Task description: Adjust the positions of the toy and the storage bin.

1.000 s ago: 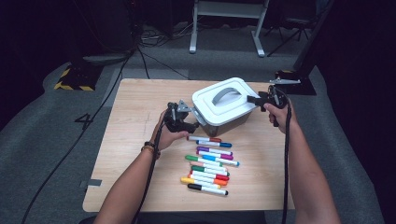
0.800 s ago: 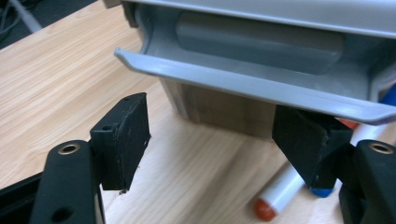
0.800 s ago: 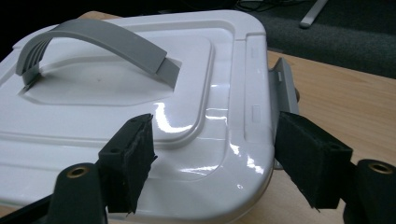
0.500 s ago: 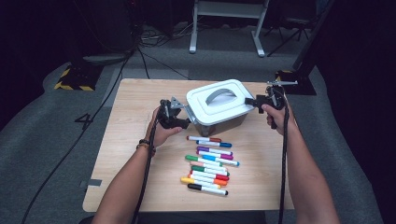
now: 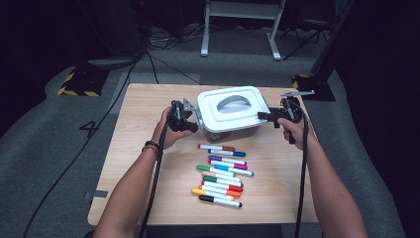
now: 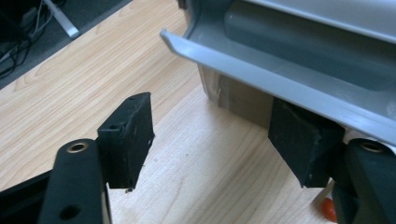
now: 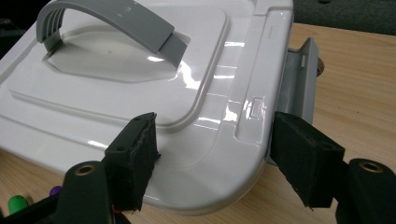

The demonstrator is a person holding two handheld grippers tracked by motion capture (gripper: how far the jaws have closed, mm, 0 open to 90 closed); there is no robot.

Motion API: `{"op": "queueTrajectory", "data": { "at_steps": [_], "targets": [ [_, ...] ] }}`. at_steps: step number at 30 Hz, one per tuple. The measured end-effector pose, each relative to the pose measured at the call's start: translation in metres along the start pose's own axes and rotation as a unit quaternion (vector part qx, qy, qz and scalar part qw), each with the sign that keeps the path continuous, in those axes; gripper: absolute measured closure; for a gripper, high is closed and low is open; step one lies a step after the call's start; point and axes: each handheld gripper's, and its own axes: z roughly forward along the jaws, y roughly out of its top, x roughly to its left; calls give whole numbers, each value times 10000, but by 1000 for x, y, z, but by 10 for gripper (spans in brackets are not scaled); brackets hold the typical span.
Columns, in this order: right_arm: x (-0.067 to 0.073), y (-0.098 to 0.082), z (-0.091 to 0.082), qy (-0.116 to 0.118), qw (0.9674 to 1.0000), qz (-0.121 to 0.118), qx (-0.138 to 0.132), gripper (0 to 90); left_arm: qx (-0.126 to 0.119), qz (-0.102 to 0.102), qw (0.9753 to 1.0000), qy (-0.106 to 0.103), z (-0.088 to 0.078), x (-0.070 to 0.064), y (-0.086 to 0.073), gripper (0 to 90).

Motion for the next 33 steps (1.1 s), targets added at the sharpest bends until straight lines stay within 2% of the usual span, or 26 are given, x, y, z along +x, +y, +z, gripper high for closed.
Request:
{"op": "queueTrajectory", "data": {
  "at_steps": [2, 3, 7, 9, 10, 12, 14, 17, 18, 19, 20, 23, 25, 26, 27, 29, 33],
  "targets": [
    [5, -1, -2, -44, 10000, 48, 29, 332, 51, -21, 10000, 18, 1, 3, 0, 322],
    [9, -1, -3, -111, 9999, 116, 51, 336, 24, -122, 9999, 43, 3, 7, 0, 323],
    [18, 0, -5, -211, 9996, 151, 65, 337, 150, -146, 9997, 152, 7, 13, 0, 326],
    [28, 0, -9, -268, 9995, 125, 68, 323, 94, -366, 9992, 163, 9, 21, 0, 326],
    [30, 1, -9, -254, 9996, 120, 83, 320, 94, -366, 9992, 163, 9, 21, 0, 318],
    [32, 0, -10, -234, 9997, 98, 68, 319, 77, -509, 9986, 106, 9, 28, -2, 295],
    [33, 0, -11, -222, 9997, 82, 29, 310, 48, -580, 9982, 110, 9, 28, -3, 277],
    [36, -3, -20, -170, 9994, -221, -215, 283, -28, -551, 9984, 87, -1, 31, -7, 251],
    [36, -3, -20, -170, 9994, -221, -215, 283, -55, -522, 9986, 100, -4, 31, -9, 251],
    [38, -4, -24, -260, 9984, -420, -271, 278, -58, -459, 9988, 140, -9, 31, -11, 240],
    [40, -8, -33, -206, 9971, -626, -380, 267, -37, -367, 9992, 164, -17, 29, -15, 225],
    [40, -14, -49, -273, 9941, -848, -625, 257, -78, -328, 9994, 105, -28, 30, -22, 204],
    [39, -17, -54, -252, 9935, -866, -702, 258, -86, -300, 9995, 36, -38, 27, -31, 191],
    [38, -21, -61, -294, 9920, -973, -748, 257, -88, -265, 9996, 21, -42, 25, -36, 188],
    [36, -30, -70, -392, 9901, -1109, -768, 252, -101, -250, 9996, -8, -46, 24, -40, 183],
    [34, -35, -73, -399, 9897, -1145, -767, 251, -122, -294, 9994, -153, -53, 20, -49, 179],
    [27, -58, -77, -482, 9887, -1291, -594, 220, -39, -112, 9996, -253, -65, 9, -66, 178]
  ]
}}
